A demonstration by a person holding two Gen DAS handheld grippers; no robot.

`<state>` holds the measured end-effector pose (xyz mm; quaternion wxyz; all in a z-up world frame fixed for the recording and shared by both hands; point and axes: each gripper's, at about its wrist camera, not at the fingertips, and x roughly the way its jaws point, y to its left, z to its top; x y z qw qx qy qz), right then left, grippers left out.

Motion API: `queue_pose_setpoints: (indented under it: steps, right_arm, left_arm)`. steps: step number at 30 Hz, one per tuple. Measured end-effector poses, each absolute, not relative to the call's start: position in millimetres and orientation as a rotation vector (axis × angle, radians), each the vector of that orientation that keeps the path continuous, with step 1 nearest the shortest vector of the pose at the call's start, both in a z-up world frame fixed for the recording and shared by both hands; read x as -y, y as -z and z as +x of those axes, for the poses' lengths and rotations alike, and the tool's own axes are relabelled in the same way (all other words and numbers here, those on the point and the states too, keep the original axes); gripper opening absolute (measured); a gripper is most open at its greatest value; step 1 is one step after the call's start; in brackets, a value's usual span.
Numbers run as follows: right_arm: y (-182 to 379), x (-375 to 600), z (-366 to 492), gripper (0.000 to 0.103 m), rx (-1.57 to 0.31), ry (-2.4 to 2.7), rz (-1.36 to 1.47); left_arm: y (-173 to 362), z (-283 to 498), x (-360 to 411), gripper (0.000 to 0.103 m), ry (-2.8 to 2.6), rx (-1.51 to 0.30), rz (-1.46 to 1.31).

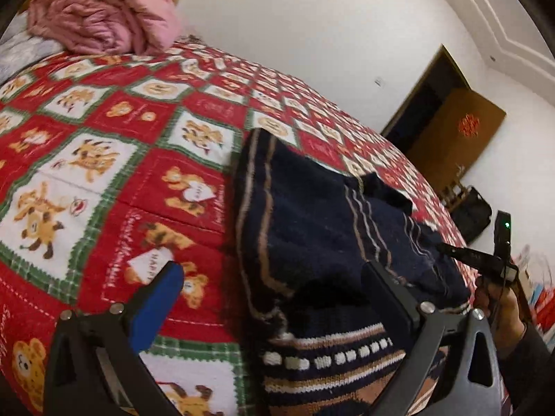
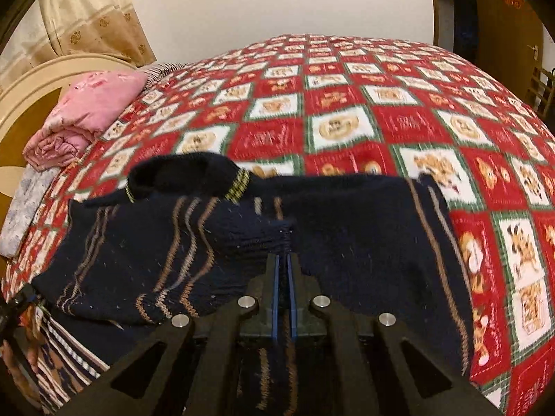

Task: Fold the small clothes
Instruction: 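Press the folded sleeves flat with the right gripper while the left gripper releases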

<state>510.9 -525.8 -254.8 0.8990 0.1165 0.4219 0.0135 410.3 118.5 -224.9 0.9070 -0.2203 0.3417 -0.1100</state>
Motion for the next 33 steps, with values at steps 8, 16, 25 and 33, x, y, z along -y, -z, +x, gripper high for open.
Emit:
queue_pose_setpoints:
  steps: [8, 16, 25, 33]
  right_arm:
    - [253.8, 535.1, 506.4, 0.002, -0.863, -0.018, 0.232]
    - [252.7, 531.2, 503.2, 0.005, -0.93, -0.01, 0.166]
    - [226.7, 496.7, 489.8, 0.05, -0.838, -0.148, 0.159]
    - [265.1, 446.8, 499.5, 0.051, -0.904, -0.173, -0.013]
  left_arm:
    - [222.6, 409.4, -112.0, 0.103, 0.258, -0.699, -0.434]
    - [226.6, 414.5, -102.7, 0.103, 0.24, -0.776, -0.37]
    - [192.8, 404.5, -111.5, 0.103, 0.118, -0.642, -0.391]
    - [230.8, 419.9, -73.1, 0.103, 0.006, -0.884, -0.116]
